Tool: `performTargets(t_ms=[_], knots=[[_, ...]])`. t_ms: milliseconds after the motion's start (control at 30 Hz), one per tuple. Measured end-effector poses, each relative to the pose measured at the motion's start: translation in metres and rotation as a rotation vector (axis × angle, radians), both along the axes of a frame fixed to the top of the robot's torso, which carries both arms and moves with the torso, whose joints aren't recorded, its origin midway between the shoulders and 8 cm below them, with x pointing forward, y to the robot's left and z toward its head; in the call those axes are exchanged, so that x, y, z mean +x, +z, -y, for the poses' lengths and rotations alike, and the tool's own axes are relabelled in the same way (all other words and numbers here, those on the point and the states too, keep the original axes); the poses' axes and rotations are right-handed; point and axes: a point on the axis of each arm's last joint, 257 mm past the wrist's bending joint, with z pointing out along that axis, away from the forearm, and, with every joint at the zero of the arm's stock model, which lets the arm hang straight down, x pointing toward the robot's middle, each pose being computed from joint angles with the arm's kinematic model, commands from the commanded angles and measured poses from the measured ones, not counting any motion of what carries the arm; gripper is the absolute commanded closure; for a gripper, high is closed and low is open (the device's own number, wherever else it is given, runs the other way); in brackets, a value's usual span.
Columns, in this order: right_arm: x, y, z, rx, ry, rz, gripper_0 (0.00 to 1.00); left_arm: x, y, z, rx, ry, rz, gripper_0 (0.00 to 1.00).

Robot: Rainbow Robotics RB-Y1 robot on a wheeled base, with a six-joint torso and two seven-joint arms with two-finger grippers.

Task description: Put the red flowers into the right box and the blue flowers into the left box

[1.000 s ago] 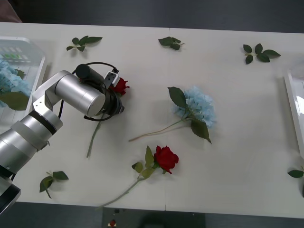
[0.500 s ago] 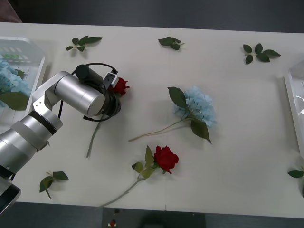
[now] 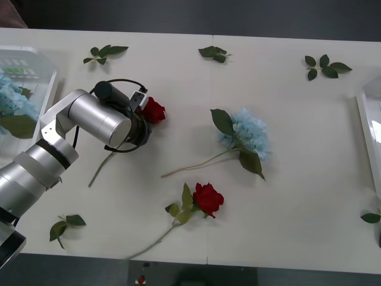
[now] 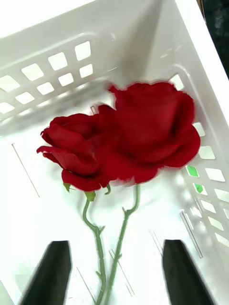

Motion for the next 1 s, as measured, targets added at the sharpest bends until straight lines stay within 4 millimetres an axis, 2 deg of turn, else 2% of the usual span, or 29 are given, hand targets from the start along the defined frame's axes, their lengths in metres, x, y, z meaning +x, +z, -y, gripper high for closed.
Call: performTargets(t_ms=[167,300,400,500,600,733,867,1000], knots=[[0.006,0.001,-0.009,0.028,0.025,0.02,0.0,0.003,0.003,0.0,-0.005,-0.002,0.015,1.0],[0.005,-0.003,-0.028,0.072,0.09,0.003,0.0,0.002,0.01,0.001,-0.05,-0.004,0.009,1.0],[0.007,-0.001,-0.047,0.113,0.151,0.001,0.0,-0.002,0.024,0.011,-0.118,-0.02,0.002,1.0],[0.013,0.008,-0.068,0.111,0.272,0.014,0.0,-0.002,0.048,0.024,-0.193,-0.035,0.017,1.0],[0.019,0.02,-0.093,0.12,0.391,0.038,0.0,-0.002,0.076,0.043,-0.296,-0.012,0.037,1.0],[0.021,0.03,-0.123,0.13,0.504,0.033,0.0,-0.005,0.112,0.078,-0.461,0.06,0.036,1.0],[0.016,0.041,-0.163,0.121,0.675,0.01,0.0,-0.01,0.153,0.13,-0.604,0.07,0.04,1.0],[0.017,0.055,-0.214,0.171,0.821,0.056,0.0,-0.019,0.201,0.187,-0.795,0.088,0.037,1.0]])
